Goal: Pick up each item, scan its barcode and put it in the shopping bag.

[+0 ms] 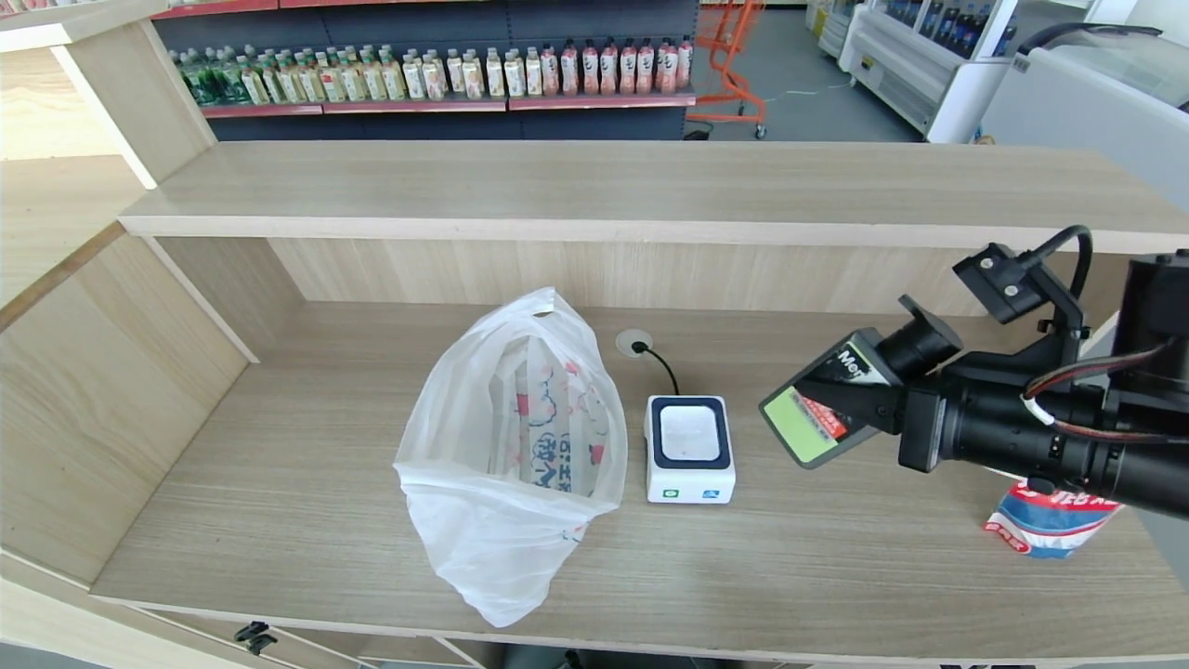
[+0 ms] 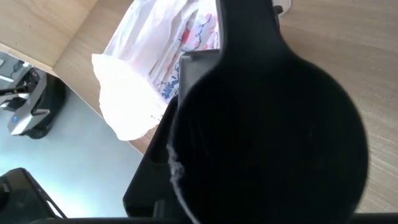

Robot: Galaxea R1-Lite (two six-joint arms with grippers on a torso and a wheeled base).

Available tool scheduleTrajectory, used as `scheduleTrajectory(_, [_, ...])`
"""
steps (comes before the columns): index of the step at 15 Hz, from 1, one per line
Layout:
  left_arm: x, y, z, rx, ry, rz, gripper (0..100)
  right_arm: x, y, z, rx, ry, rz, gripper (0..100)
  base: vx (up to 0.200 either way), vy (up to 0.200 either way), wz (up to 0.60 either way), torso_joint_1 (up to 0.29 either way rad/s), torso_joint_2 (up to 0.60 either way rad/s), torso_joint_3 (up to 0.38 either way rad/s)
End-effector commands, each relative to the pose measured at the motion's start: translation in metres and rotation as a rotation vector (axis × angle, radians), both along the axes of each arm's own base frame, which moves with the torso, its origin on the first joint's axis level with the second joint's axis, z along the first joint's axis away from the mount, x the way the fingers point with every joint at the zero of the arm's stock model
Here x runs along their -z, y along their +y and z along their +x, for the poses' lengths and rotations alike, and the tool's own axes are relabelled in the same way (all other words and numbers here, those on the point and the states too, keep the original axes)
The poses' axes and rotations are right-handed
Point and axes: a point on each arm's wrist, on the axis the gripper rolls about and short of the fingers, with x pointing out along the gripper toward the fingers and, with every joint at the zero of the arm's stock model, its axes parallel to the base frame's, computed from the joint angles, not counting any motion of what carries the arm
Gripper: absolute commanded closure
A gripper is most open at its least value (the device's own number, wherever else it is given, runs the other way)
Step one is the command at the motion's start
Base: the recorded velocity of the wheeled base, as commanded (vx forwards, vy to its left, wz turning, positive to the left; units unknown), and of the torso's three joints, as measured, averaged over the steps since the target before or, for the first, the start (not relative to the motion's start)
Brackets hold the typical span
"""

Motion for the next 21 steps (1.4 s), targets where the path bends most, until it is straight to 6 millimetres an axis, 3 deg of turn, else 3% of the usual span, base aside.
scheduleTrajectory(1, [0.0,0.0,0.0,0.0,0.0,-0.001,0,0.0,0.007,0.0,-0.018,0.025,0.027,100,0.0,0.2,0.0,0.002,0.01,-0.002])
scheduleTrajectory(6, [0.0,0.0,0.0,0.001,0.0,0.002,0,0.0,0.025,0.021,-0.011,0.118,0.123,100,0.0,0.12,0.0,0.001,0.0,0.002])
scheduleTrajectory(9, [0.0,0.0,0.0,0.001,0.0,0.002,0,0.013,0.067,0.073,0.134,0.162,0.157,100,0.0,0.0,0.0,0.0,0.0,0.0])
scheduleTrajectory(12, [0.0,0.0,0.0,0.001,0.0,0.002,0,0.034,0.087,0.081,0.109,0.209,0.119,100,0.0,0.0,0.0,0.0,0.0,0.0])
scheduleTrajectory(15, [0.0,0.0,0.0,0.001,0.0,0.002,0,0.045,0.104,0.075,0.078,0.233,0.094,100,0.0,0.0,0.0,0.0,0.0,0.0])
scheduleTrajectory(21, [0.0,0.0,0.0,0.001,0.0,0.002,0,0.081,0.122,0.091,0.094,0.239,0.049,100,0.0,0.0,0.0,0.0,0.0,0.0])
